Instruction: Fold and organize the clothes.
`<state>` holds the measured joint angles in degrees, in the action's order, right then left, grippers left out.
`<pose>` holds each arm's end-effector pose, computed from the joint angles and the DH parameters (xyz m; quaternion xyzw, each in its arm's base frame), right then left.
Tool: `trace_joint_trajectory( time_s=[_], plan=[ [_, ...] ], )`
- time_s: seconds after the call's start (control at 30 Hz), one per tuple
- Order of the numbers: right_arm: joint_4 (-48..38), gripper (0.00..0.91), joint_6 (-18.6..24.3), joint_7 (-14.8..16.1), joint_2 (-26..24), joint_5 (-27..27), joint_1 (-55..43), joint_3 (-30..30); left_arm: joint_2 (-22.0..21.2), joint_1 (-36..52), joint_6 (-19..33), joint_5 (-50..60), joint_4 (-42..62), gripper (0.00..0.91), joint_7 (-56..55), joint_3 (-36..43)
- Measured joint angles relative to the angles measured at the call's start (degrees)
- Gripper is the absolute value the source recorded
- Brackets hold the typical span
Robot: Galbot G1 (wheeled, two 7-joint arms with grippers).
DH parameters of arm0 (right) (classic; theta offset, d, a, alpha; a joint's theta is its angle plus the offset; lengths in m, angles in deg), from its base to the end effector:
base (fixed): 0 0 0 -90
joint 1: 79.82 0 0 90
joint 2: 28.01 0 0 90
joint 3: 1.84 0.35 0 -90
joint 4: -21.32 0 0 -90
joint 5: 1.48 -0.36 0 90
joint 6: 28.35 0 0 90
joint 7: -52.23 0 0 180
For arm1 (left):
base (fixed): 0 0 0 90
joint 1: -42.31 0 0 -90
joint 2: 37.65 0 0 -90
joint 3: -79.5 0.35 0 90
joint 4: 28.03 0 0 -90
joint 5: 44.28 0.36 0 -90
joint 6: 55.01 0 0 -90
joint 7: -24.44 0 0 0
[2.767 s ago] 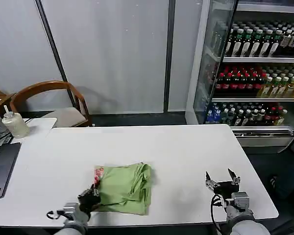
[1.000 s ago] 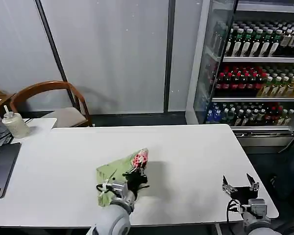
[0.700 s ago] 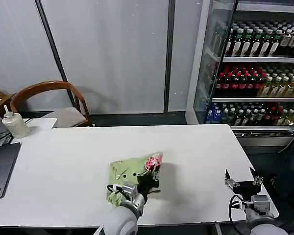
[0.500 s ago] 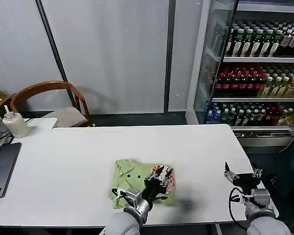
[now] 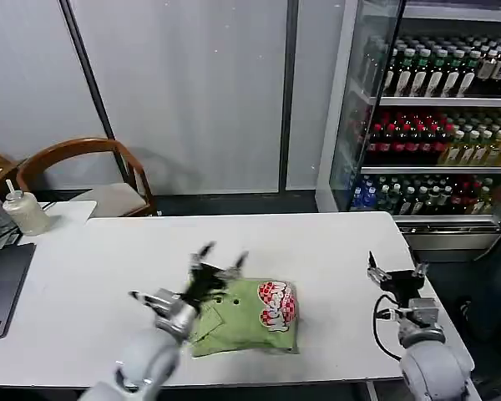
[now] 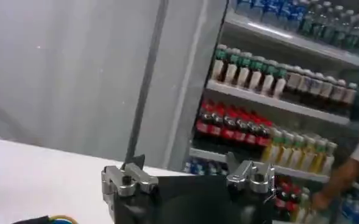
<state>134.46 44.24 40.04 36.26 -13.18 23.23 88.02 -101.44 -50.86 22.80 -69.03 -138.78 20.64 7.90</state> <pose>0.2800 -0.0898 -0.2581 -0.0444 -0.9889 0.1288 0.0592 0.3053 0.0029 -0.2638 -0.1866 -0.9817 -0.0021 0.0378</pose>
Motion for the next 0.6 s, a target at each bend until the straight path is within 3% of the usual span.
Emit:
trace_joint_trajectory(
  time_s=[0.27, 0.6],
  plan=[
    [-6.1, 0.907, 2.7, 0.6, 1.7, 0.9, -6.5, -5.1, 5.3, -5.0, 5.2, 2.3, 2.9, 0.907, 2.4, -12.7],
    [-9.5, 0.907, 4.9, 1.0, 3.5, 1.4, -9.5, -9.0, 7.7, -9.5, 10.1, 6.8, 3.7, 0.907, 2.8, -18.9]
  ],
)
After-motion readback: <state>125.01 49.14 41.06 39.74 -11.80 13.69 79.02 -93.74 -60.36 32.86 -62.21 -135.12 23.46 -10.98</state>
